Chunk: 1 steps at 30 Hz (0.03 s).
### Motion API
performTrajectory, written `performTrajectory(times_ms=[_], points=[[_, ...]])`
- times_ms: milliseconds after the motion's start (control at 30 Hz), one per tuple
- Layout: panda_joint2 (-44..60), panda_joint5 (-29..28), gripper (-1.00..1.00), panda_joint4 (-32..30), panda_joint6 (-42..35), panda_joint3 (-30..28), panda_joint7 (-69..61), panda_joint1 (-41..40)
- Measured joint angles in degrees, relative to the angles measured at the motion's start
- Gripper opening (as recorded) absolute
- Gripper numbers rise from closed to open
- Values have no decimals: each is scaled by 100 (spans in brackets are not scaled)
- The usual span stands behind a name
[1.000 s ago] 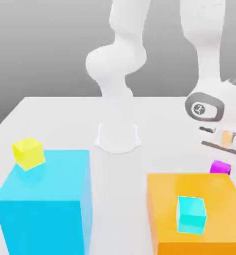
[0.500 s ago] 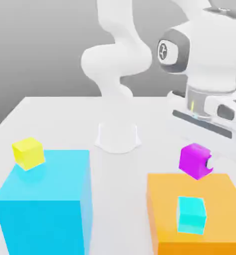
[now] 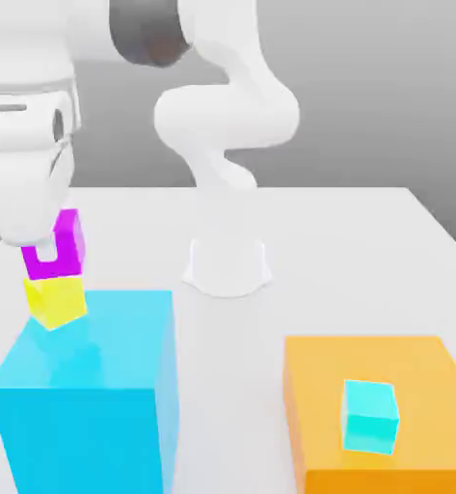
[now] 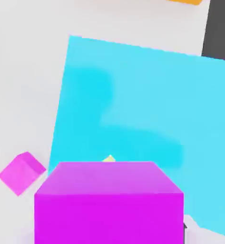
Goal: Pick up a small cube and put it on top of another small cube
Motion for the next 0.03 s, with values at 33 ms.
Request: performTrajectory(times_ms=[33], points=[[0, 0, 100, 0, 0, 0, 0, 0]])
